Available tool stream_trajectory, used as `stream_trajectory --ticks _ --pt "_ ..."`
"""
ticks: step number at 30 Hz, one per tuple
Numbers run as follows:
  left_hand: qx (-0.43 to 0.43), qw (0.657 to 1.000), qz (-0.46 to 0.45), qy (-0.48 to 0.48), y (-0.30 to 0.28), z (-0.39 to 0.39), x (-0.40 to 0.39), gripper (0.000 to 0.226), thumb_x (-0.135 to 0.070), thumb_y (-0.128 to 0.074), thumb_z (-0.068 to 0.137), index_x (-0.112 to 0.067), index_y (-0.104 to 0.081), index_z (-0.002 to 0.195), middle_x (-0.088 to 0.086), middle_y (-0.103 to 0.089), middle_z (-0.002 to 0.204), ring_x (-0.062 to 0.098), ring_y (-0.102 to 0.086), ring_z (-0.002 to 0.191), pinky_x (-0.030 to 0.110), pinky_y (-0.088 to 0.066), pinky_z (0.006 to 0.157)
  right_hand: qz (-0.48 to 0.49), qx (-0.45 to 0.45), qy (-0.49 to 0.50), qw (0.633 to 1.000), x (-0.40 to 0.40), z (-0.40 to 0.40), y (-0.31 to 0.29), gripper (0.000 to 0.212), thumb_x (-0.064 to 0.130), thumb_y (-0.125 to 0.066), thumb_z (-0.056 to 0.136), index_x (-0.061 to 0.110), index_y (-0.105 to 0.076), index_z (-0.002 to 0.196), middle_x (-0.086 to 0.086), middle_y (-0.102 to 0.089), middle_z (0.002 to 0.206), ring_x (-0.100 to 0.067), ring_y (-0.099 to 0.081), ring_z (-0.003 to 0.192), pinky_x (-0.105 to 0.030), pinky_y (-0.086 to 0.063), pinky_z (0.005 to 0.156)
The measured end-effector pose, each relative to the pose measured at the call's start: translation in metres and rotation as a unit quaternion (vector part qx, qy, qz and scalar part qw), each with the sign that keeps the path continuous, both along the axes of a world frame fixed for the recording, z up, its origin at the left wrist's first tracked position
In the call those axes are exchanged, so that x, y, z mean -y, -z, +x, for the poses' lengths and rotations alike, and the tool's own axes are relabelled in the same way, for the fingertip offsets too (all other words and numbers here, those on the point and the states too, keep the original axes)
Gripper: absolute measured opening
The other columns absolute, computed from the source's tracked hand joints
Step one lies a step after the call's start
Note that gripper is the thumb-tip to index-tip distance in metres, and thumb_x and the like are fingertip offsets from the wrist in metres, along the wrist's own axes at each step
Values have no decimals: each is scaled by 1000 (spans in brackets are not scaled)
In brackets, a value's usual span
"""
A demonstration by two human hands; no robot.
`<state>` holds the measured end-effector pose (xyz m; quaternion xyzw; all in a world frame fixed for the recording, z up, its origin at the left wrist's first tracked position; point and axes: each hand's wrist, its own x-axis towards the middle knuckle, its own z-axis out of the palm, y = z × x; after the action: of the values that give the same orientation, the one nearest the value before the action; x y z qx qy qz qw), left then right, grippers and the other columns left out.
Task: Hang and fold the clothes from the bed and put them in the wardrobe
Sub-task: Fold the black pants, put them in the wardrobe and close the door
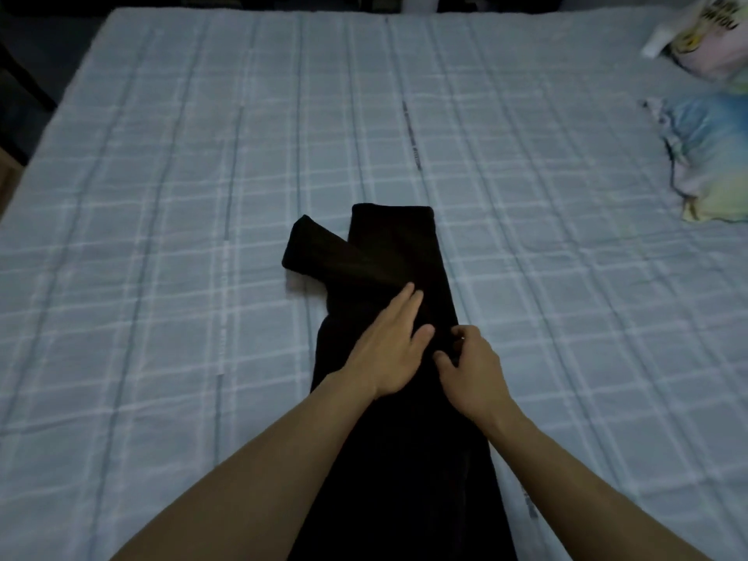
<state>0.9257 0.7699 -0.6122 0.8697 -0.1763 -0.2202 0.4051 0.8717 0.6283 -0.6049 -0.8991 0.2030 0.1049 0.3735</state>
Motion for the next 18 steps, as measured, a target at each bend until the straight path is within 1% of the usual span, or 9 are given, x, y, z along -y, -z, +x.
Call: stream_trajectory --ticks 1,3,5,7,9,12,15,17,18 --pt "38 999 -3 -38 4 -3 -2 53 -37 -39 104 -22 -29 154 -7 -18 163 11 -19 149 32 -21 121 -14 11 -17 1000 1 4 1 51 23 -62 94 8 -44 139 -11 -55 130 -23 -57 115 -37 -48 98" --pt "134 978 7 -161 10 -7 -10 34 -29 -46 100 -21 -53 133 -6 -47 142 11 -42 132 25 -37 108 -31 54 -49 997 -3 17 0 57 29 -66 91 12 -43 141 -8 -52 133 -23 -54 120 -35 -46 102" --pt "146 955 43 -255 15 -4 -22 25 -21 -50 97 -19 -57 121 -4 -56 124 13 -49 118 22 -40 95 -59 74 -92 991 -12 35 2 66 31 -70 89 16 -39 145 -6 -46 140 -21 -49 126 -33 -41 107" --pt "99 955 70 -269 20 7 -32 35 -15 -48 98 -14 -51 133 2 -53 133 18 -45 125 25 -38 99 -96 80 -139 982 -24 57 4 73 30 -73 86 19 -35 148 -5 -42 144 -21 -45 129 -36 -39 110" --pt "84 966 71 -233 22 19 -39 48 -9 -46 98 -13 -38 145 4 -43 145 20 -38 134 25 -34 105 -131 82 -179 972 -37 76 6 71 30 -73 86 21 -37 147 -4 -43 142 -22 -46 125 -38 -43 106" --pt "94 978 57 -176 21 33 -42 63 -11 -44 101 -18 -16 157 1 -18 163 16 -20 147 19 -18 113 -155 110 -175 966 -47 100 12 39 22 -63 92 18 -53 129 -4 -54 121 -21 -56 105 -34 -50 86" --pt "110 984 30 -136 17 47 -36 66 -19 -42 103 -24 -5 159 -3 -6 166 10 -8 151 24 -10 121 -46 181 -70 980 -44 113 14 12 10 -54 94 16 -62 101 1 -60 93 -9 -59 82 -21 -45 70" --pt "162 981 32 -104 15 61 -26 66 -26 -40 104 -23 -5 159 -3 -5 167 11 -7 152 34 -12 125 37 243 1 969 -34 120 8 16 5 -55 93 20 -60 90 10 -61 82 3 -59 76 -8 -40 67" --pt "188 977 46 -92 15 69 -20 65 -30 -39 104 -23 -4 159 -3 -3 167 13 -6 153 36 -11 125 57 253 27 965 -27 125 6 18 5 -56 93 22 -60 88 14 -60 78 8 -59 74 -6 -39 65"
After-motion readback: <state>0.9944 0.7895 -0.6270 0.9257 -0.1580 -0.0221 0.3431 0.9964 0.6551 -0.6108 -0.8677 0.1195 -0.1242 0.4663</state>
